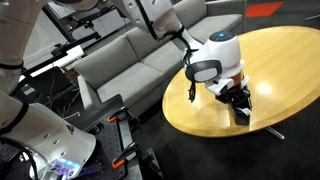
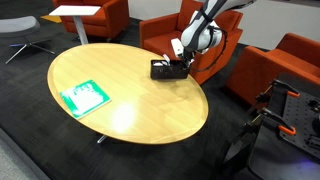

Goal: Pick up the utensil holder and move it to the right.

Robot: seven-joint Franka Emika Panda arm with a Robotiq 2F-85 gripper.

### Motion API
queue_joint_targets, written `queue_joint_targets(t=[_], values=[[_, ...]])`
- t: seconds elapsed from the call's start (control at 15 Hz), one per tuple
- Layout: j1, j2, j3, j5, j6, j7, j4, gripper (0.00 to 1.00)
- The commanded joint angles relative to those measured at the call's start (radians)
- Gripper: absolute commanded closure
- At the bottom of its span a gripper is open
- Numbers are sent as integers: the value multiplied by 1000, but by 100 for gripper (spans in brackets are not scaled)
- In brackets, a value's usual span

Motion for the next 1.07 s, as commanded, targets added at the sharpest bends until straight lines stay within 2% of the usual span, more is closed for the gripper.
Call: queue_joint_targets(t=[0.0,0.2,0.27,0.4,0.67,0.93,1.0], values=[[-15,-44,22,9,36,20,-62,99],[-14,-44,21,7,35,21,-66,99],[-14,-44,21,7,33,21,-65,71],[-12,-47,21,6,35,22,-68,65],[-3,-80,16,7,58,19,-101,33],[21,-170,4,4,124,10,-199,3],[20,-208,10,2,138,-3,-236,0]])
